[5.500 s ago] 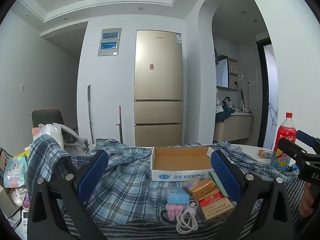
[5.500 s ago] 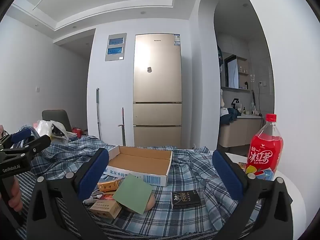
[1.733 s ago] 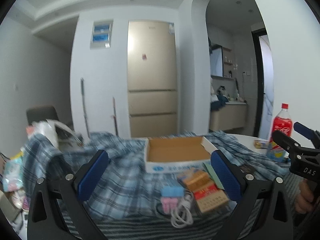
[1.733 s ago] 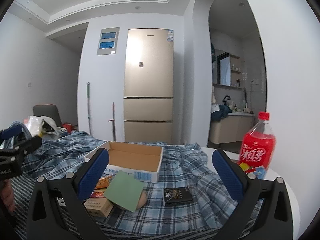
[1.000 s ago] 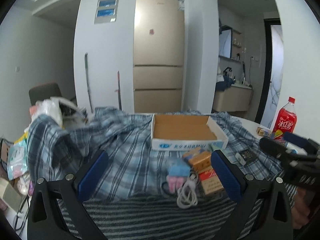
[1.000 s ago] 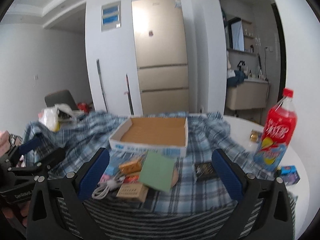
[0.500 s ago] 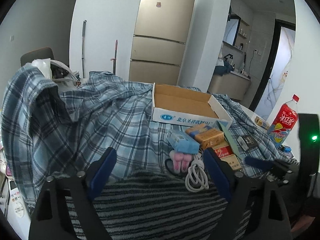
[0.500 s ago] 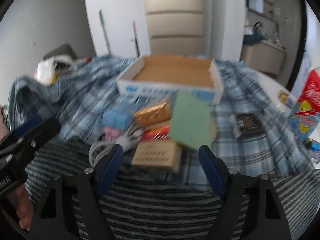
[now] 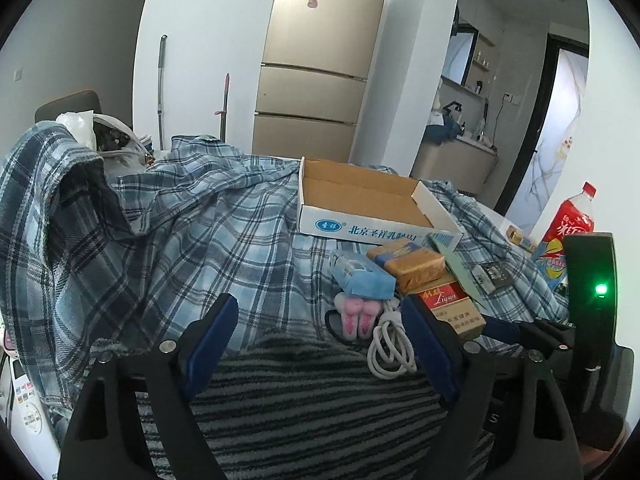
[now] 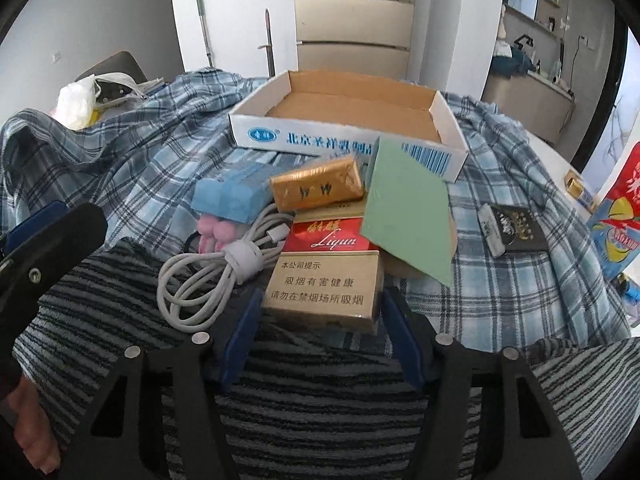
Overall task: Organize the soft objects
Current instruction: 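Lower the right gripper onto the red-and-gold Liqun pack and grasp it, then grasp the white coiled cable with the left gripper while the right holds the Liqun pack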
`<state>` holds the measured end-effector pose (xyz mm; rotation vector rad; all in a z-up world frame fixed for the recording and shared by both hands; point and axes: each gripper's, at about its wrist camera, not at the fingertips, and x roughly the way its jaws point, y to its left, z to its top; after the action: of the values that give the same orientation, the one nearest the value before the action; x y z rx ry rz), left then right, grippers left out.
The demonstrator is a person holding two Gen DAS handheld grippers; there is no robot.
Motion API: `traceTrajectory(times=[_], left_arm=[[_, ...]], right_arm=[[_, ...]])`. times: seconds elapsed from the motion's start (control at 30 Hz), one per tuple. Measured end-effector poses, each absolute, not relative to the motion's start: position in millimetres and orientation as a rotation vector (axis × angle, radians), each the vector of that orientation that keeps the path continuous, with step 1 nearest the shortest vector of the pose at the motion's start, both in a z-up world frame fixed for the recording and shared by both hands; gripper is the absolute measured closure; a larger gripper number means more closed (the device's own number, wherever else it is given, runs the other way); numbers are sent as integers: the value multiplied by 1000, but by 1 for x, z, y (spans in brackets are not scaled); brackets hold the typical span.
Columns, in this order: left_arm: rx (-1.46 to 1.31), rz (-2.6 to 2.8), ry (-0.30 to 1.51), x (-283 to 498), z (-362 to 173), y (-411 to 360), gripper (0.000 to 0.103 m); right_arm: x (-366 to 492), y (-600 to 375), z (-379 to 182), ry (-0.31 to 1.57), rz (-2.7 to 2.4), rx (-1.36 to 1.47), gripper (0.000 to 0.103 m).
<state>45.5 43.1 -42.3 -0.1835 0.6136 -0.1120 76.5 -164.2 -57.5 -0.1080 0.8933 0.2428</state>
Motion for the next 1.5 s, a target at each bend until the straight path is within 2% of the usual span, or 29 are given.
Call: traceTrajectory(times=[0.1, 0.17, 0.43, 0.7, 0.77, 0.87, 1.17, 1.23, 1.37, 1.5], left_arm=[[-187, -142, 583, 40, -38, 42, 18], [-186, -171, 548, 33, -33, 41, 23], [-90, -220, 539, 21, -20, 14, 23], [-143, -322, 575, 8, -15, 5, 23], [-132, -336, 583, 8, -16, 0, 23], [-158, -365, 598, 12, -16, -1, 23], [-86, -312, 607, 18, -18, -2, 23], [-72, -315, 617, 20, -19, -3, 23], [-48, -329, 642, 25, -20, -3, 24], [29, -366, 655, 36, -13, -2, 27]], right_arm=[[70, -168, -49, 873, 258, -106, 43], [66, -173, -43, 876, 273, -84, 43], [45, -195, -27, 885, 297, -62, 43], [26, -227, -33, 946, 298, -22, 42], [22, -231, -33, 941, 292, -30, 31], [19, -229, -28, 870, 255, -56, 24], [52, -224, -44, 858, 196, 20, 24], [55, -223, -49, 877, 211, 25, 26], [56, -222, -55, 884, 194, 25, 46], [58, -222, -57, 890, 188, 22, 48]])
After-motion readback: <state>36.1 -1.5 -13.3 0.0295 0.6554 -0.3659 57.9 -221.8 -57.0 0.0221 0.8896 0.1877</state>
